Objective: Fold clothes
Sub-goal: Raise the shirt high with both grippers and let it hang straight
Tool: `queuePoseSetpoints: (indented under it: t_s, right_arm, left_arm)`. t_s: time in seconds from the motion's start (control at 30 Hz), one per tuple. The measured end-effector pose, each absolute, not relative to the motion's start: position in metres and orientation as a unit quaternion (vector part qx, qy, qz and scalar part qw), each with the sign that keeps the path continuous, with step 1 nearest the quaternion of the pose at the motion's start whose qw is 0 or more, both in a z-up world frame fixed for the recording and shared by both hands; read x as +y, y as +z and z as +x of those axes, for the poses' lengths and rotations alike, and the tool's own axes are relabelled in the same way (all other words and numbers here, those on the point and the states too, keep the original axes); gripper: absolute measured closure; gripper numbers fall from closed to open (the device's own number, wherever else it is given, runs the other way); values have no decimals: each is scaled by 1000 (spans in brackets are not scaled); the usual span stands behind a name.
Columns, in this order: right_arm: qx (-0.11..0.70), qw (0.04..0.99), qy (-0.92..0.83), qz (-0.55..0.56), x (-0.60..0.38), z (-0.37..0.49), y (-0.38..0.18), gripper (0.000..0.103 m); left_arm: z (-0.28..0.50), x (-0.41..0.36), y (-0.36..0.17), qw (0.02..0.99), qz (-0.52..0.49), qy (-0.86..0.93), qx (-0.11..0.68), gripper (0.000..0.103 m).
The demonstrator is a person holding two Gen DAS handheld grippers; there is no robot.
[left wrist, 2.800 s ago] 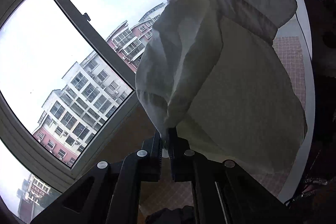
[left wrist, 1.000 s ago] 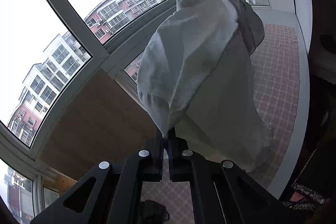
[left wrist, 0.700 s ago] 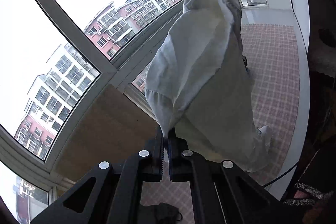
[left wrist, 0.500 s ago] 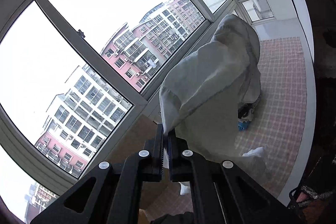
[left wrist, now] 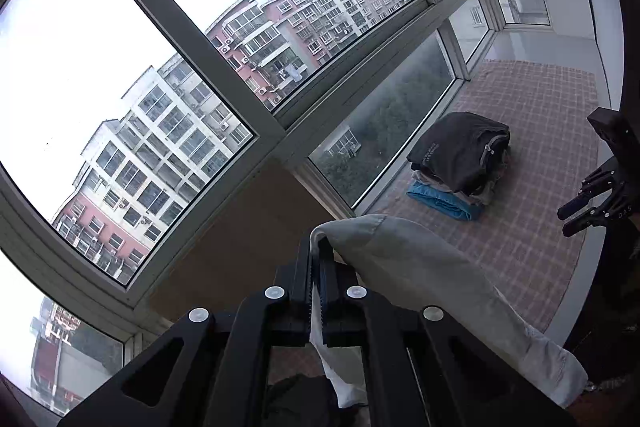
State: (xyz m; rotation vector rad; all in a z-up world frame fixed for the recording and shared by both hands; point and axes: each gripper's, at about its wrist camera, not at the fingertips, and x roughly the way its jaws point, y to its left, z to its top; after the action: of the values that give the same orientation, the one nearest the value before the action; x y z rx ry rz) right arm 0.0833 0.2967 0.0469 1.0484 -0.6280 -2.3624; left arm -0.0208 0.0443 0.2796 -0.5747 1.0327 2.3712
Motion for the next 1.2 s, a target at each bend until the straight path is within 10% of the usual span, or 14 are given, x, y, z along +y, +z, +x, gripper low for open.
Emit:
queuePoseSetpoints:
  t_s: [0.67,0.7,0.77,1.2]
  right_arm:
    - [-167,275,-870,374,183,41,78,44]
    - [-157,274,-872,374,182,39,80,47]
    - [-137,273,-875,375,181,33,83,96]
    - [51,83,-967,236,242,101,294,96]
  left_arm:
    - [-37,48,261,258,-233,863,366,101]
    - [-36,49,260,259,-233,862,369,101]
    - [-33,49,258,261,-233,859,375,101]
    - [31,5,289,296,-194,842,408,101]
